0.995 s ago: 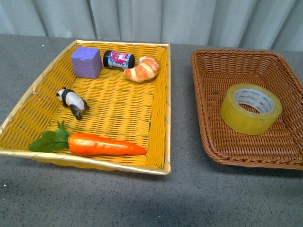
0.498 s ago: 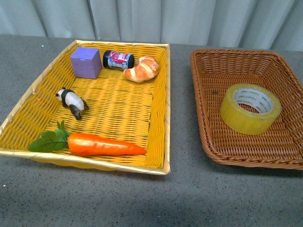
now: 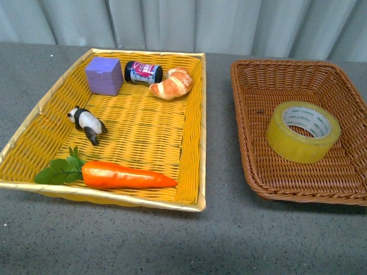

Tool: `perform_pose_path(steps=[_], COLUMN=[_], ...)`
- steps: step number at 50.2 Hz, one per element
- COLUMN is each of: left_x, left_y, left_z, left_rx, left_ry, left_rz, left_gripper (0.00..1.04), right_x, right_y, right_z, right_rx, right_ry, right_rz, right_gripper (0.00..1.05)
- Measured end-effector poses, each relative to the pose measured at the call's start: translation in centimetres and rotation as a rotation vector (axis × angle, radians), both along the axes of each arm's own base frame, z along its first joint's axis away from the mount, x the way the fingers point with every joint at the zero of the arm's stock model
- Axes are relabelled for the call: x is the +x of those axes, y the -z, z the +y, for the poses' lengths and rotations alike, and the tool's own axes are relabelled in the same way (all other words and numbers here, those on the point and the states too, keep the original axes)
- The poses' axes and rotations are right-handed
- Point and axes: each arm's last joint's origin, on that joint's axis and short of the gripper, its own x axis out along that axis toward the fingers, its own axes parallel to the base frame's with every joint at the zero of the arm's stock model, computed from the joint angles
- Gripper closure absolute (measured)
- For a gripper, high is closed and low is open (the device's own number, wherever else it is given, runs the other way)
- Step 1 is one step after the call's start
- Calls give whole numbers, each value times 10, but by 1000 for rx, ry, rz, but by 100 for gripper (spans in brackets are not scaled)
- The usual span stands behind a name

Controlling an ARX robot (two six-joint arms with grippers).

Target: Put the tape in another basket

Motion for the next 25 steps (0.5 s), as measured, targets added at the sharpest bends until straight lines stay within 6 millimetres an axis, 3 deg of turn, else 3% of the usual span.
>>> perform_pose_path(steps=[25], left_x=[-18], left_y=[4], left_z=[0], left_rx=[1], left_ry=[0], left_rz=[16], left_gripper=[101], right_x=[-13], right_y=[2], right_z=[0], right_rx=[0], right_ry=[1], right_rz=[14], right_gripper=[104])
